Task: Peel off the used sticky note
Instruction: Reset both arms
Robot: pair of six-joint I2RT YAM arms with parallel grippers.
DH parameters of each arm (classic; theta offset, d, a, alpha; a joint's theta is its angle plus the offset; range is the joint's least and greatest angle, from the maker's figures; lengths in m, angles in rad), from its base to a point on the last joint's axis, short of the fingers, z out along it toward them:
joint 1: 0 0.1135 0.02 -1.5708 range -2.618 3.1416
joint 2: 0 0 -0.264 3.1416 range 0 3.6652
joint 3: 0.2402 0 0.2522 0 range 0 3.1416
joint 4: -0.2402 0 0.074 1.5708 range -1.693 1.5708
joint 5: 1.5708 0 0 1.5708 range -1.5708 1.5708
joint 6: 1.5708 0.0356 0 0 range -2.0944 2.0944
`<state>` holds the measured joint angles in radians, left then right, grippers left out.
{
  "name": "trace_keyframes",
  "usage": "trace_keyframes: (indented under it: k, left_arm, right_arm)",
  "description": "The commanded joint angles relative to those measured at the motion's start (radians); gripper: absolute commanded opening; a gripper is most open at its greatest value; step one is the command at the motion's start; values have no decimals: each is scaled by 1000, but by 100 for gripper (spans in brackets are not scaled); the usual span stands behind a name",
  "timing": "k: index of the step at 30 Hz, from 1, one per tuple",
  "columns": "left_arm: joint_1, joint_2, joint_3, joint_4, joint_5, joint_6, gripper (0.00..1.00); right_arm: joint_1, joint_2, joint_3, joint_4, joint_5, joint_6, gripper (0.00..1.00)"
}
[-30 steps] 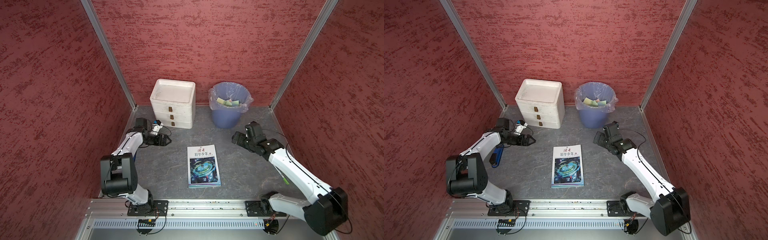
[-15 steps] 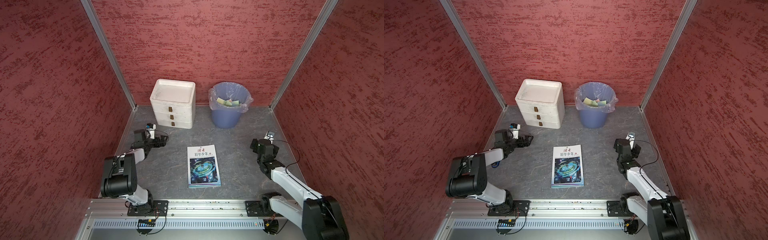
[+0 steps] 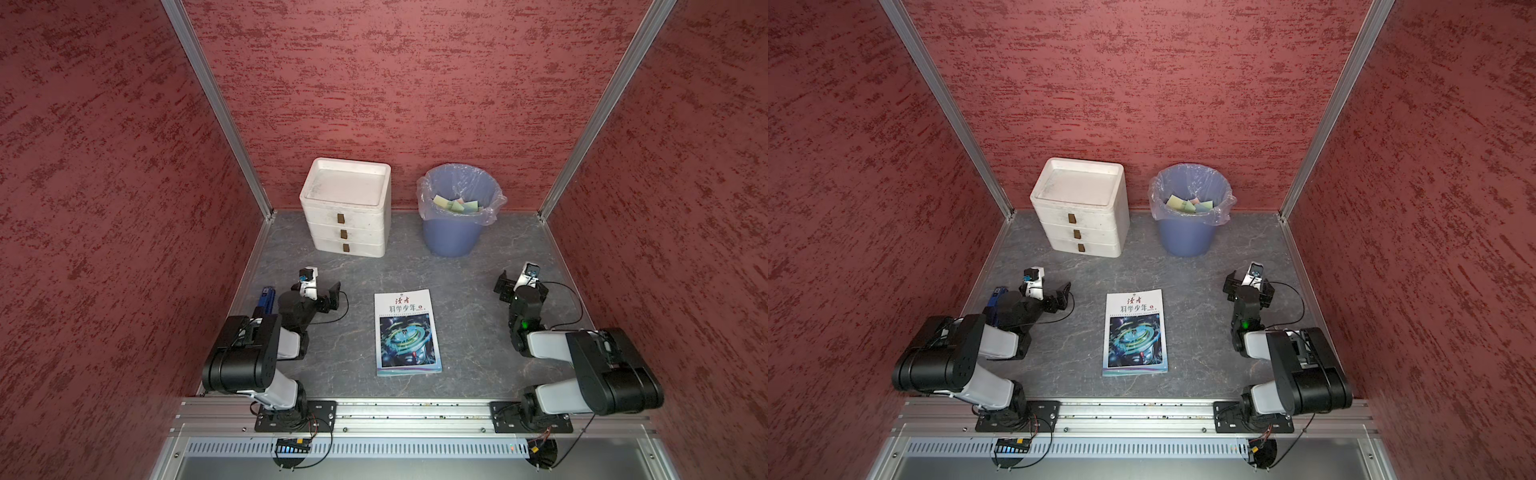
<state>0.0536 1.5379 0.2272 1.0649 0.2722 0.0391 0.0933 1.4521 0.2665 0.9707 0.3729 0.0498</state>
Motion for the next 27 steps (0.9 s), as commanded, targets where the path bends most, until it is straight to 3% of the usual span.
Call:
trace_keyframes:
  k: [1,4,6,27]
  left_arm:
    - [-3,-12,101,-100,-115,1,100]
    - [6,-8,146,-155,-122,-17,100]
    - [8,-9,148,-155,-119,-18,100]
    - [8,-10,149,-159,-123,-16,100]
  right_arm:
    - [-5,118,-9,233,-211,-105,99]
    - [-6,109,32,115,-126,-70,98]
    - [-11,99,98,-7,-143,-61,99]
    - [-25,101,96,0,-161,-56,99]
